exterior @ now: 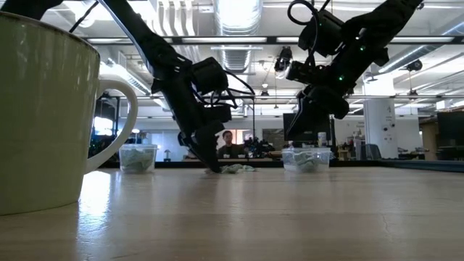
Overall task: Pick and place items into bin
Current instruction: Put the green stevia packet into the square transparent bin
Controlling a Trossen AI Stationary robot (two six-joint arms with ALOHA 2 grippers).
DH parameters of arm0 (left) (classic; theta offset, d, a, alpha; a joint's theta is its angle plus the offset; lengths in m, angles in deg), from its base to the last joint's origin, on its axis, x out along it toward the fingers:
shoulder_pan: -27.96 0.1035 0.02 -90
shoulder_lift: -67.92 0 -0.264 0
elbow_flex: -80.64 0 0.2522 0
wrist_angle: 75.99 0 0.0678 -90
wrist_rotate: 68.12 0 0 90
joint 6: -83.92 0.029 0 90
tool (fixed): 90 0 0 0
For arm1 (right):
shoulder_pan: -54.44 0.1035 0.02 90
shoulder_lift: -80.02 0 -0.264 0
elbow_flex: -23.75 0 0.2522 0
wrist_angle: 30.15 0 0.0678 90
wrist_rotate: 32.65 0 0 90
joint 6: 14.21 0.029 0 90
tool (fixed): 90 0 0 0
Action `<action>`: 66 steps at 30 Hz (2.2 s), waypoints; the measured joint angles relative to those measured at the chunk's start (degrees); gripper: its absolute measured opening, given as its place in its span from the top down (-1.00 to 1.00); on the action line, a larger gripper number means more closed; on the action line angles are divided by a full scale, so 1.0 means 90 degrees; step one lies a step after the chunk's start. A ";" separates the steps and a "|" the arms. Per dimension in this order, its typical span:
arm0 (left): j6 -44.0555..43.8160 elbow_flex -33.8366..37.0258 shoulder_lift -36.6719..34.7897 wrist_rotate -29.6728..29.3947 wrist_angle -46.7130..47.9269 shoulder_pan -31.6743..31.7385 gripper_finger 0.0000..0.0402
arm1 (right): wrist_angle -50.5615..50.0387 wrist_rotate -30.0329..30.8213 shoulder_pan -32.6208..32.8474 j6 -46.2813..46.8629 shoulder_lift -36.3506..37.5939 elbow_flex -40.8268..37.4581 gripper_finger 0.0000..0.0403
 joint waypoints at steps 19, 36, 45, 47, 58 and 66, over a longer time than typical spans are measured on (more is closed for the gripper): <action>0.0006 0.0015 -0.1638 -0.0775 0.1877 -0.0062 1.00 | 0.0002 0.0002 -0.0005 -0.0015 0.0000 -0.0007 0.72; -0.0668 0.1269 -0.3569 -0.2240 0.3469 0.0024 1.00 | 0.0022 0.0003 -0.0005 -0.0010 0.0000 -0.0061 0.72; -0.0661 0.2136 -0.3608 -0.2370 0.2484 0.0108 1.00 | 0.0061 0.0005 -0.0002 0.0079 0.0000 -0.0066 0.72; -0.0661 0.2166 -0.3608 -0.2369 0.2437 0.0108 1.00 | 0.0061 0.0005 -0.0002 0.0109 0.0000 -0.0066 0.72; -0.0437 0.2212 -0.3608 -0.2370 0.2405 0.0108 0.84 | 0.0063 0.0005 -0.0002 0.0107 0.0000 -0.0066 0.72; -0.0430 0.2153 -0.3608 -0.2565 0.2369 0.0108 0.44 | 0.0063 0.0005 -0.0002 0.0100 0.0000 -0.0066 0.72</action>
